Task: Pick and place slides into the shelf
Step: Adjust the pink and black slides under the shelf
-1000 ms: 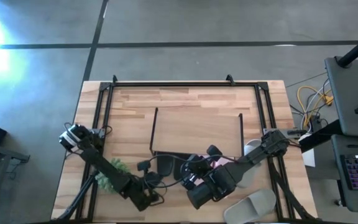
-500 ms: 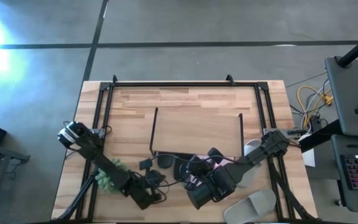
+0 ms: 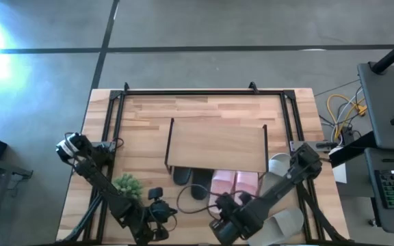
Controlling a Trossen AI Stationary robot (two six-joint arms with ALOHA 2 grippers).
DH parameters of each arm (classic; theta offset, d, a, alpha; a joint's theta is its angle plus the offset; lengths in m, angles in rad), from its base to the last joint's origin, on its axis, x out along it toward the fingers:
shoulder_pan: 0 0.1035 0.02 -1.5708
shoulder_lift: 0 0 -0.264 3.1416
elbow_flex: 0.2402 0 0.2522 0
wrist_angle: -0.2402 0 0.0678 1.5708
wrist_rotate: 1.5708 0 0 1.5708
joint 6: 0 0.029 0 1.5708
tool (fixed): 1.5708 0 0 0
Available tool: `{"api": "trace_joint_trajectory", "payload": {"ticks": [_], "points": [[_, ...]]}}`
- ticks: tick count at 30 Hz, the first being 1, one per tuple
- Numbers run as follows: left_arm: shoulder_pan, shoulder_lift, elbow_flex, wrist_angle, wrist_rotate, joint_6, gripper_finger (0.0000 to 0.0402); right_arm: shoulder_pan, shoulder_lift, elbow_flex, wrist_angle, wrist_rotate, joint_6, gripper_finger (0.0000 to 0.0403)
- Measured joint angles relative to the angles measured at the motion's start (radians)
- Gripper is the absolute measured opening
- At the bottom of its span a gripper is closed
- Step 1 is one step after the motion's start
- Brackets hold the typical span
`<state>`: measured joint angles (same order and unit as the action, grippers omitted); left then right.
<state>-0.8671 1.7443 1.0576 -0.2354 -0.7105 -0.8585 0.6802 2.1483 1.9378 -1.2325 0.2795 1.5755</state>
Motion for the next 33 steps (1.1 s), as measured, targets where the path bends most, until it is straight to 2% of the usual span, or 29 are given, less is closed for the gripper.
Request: {"api": "trace_joint_trajectory", "payload": {"ticks": [5, 12, 18, 23, 28, 33], "points": [[-0.014, 0.0, -0.001, 0.0, -0.002, -0.001, 0.0, 0.033, 0.0, -0.123, 0.193, 0.007, 0.161, 0.0013], [-0.018, 0.0, -0.006, -0.009, -0.001, 0.0, 0.0, 0.048, 0.006, -0.268, 0.505, 0.025, 0.238, 0.0013], [-0.026, 0.0, -0.018, -0.012, 0.003, -0.001, 0.0, 0.04, 0.008, -0.364, 0.507, 0.137, 0.309, 0.0013], [-0.026, 0.0, -0.027, -0.018, 0.004, 0.0, 0.0, 0.008, 0.01, -0.41, 0.503, 0.161, 0.277, 0.0013], [-0.026, 0.0, -0.034, -0.02, 0.004, 0.0, 0.0, -0.012, 0.008, -0.41, 0.496, 0.256, 0.258, 0.0013], [-0.026, 0.0, -0.036, -0.024, 0.004, 0.0, 0.0, -0.028, 0.006, -0.387, 0.434, 0.262, 0.241, 0.0013]]}}
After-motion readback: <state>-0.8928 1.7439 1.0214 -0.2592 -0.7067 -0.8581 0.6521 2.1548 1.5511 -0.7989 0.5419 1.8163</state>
